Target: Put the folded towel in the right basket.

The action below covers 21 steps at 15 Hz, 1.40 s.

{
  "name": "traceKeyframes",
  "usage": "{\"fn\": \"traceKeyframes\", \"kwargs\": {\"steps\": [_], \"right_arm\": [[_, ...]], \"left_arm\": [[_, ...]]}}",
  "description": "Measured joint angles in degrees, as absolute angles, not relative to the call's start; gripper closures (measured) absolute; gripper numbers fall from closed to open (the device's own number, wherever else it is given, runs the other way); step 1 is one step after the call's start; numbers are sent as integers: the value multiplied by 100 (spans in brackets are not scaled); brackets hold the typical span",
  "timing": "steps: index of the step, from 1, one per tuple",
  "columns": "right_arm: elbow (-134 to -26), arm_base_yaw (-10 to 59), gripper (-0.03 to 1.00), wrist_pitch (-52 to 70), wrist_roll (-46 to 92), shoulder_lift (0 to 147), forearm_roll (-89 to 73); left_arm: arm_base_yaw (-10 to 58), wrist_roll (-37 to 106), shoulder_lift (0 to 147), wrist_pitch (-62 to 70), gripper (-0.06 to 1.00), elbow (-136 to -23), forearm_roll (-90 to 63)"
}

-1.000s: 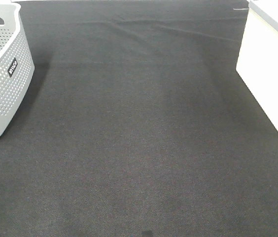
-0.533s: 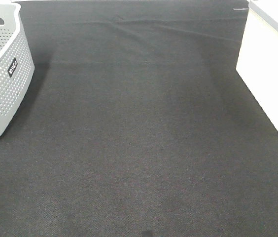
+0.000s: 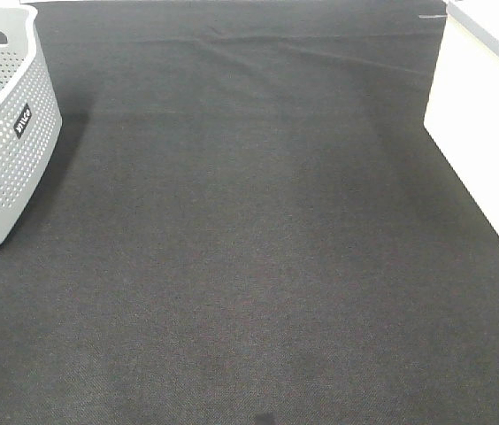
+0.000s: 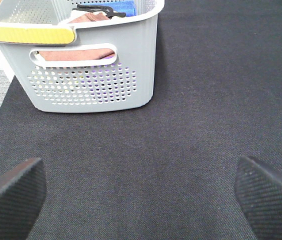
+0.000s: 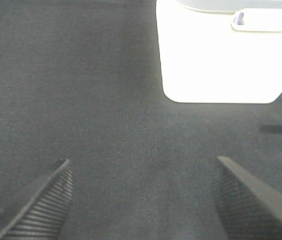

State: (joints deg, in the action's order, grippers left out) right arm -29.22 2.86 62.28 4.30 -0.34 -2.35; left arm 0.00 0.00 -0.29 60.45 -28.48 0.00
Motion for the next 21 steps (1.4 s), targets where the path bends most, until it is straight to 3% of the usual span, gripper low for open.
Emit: {"fn": "traceKeyframes", "kwargs": {"steps": [21], "right_arm": [[-2888, 286, 24, 6125, 441, -34, -155]], "left_arm": [[0, 0, -29, 6045, -3, -2848, 0]]}}
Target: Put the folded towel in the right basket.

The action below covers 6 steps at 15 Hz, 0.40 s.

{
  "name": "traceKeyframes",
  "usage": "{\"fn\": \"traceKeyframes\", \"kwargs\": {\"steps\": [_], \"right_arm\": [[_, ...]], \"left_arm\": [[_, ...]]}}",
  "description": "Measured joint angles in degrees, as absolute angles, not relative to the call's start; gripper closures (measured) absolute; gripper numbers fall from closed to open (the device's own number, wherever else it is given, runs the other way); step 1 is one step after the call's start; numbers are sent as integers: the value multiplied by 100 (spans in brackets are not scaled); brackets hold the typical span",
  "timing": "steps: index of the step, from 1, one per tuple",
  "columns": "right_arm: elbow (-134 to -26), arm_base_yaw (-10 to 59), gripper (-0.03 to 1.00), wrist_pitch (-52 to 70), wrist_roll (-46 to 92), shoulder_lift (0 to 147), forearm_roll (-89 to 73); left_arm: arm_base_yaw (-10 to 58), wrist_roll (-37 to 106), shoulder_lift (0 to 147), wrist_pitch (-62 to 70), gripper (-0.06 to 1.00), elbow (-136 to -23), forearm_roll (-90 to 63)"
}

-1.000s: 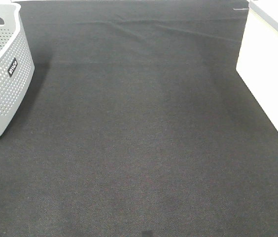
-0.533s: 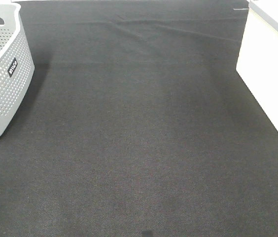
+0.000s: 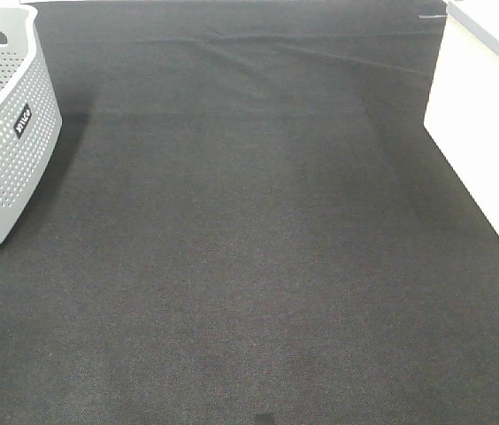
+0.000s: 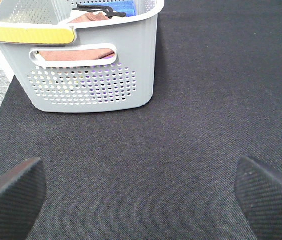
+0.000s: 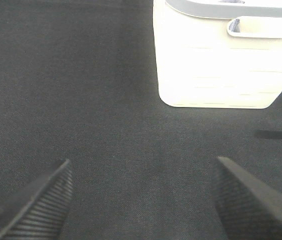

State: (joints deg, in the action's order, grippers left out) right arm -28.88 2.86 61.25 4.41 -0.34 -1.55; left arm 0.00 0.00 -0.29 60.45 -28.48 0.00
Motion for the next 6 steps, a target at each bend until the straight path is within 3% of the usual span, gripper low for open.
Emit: {"fn": "traceKeyframes", "kwargs": {"steps": [6], "right_arm": [[-2888, 286, 24, 6125, 441, -34, -155]], "left_arm": [[0, 0, -29, 6045, -3, -2848, 0]]}}
